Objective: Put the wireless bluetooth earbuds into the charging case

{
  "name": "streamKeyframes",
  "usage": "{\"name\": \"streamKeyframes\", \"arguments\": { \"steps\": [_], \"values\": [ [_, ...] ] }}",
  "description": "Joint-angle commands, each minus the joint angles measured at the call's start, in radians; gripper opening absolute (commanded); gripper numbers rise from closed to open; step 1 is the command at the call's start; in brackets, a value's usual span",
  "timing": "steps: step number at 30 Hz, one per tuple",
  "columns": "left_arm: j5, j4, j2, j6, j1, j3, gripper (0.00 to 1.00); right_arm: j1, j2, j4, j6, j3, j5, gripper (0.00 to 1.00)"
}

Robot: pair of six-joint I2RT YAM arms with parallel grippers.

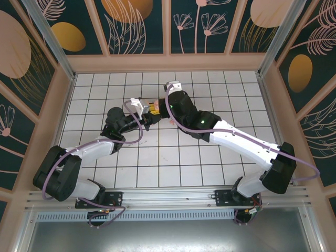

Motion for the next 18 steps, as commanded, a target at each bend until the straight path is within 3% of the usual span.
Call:
{"name": "streamKeyframes", "arguments": {
  "steps": [1,13,18],
  "values": [
    [-0.001,0.087,-0.044,-0.013,-0.008,0.029,0.00,0.019,-0.020,-0.013,-0.016,-0.041,0.024,0.15],
    [-0.018,0.101,-0.035,-0.023,-0.008,0.035,0.00,0.056,-0.007,-0.006,-0.009,-0.074,0.045,0.17],
    [-0.018,0.091,-0.027,-0.020,-0.008,0.034,0.00,0.031,-0.035,-0.046,0.039,-0.006,0.071,0.46]
  ]
}}
